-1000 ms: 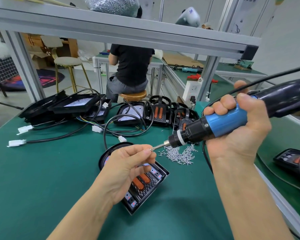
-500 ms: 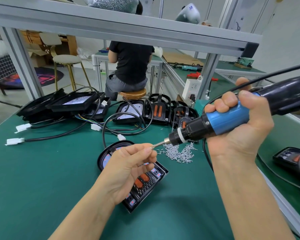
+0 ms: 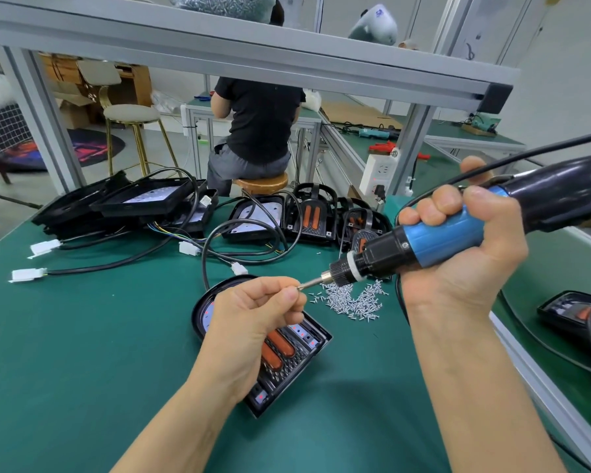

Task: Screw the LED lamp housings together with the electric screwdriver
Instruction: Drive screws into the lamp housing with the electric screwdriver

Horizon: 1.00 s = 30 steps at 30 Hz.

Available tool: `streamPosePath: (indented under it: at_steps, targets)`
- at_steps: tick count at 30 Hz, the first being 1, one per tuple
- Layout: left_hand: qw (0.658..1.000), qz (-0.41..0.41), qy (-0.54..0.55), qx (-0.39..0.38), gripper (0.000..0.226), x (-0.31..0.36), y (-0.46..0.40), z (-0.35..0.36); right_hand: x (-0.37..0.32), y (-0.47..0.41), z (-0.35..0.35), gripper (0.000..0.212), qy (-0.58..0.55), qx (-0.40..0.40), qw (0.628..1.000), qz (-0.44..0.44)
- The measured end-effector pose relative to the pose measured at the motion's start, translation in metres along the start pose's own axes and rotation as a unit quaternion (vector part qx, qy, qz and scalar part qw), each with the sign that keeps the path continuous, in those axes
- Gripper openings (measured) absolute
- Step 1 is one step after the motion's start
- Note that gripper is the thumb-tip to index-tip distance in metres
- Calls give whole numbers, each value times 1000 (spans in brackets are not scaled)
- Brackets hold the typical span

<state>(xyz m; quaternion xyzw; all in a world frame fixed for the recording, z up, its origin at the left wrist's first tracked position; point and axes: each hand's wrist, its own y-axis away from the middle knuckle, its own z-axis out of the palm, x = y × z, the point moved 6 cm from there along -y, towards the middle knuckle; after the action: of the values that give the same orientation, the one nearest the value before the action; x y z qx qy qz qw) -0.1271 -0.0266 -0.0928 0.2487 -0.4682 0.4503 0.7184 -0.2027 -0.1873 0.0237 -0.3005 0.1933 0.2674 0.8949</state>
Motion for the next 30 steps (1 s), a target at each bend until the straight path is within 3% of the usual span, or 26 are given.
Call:
streamPosePath:
  at_steps: [4, 8, 11, 13, 15, 17, 25, 30]
  targets:
    - [1000, -19, -9, -5, 12, -3, -1, 0, 2, -1, -3, 21, 11, 1, 1000, -7]
    - [996, -21, -91, -11, 30, 5, -2, -12, 4, -3, -12, 21, 20, 5, 1000, -1]
    - [982, 20, -168, 85, 35, 16, -3, -42, 6, -2, -21, 21, 46, 6, 999, 5]
    - [945, 46, -262, 188, 35, 22, -1, -70, 9, 0, -27, 23, 68, 7, 998, 15]
    - [903, 41, -332, 268, 41, 23, 6, -94, 13, 1, -34, 25, 86, 9, 996, 28]
    - [893, 5, -335, 300, 58, 16, 14, -107, 17, 2, -39, 25, 100, 8, 994, 37]
    - [939, -113, -215, 245, 101, -21, 30, -99, 30, 6, -45, 27, 141, -14, 989, 47]
    - [957, -115, -178, 199, 112, -24, 26, -83, 35, 5, -43, 28, 150, -49, 987, 41]
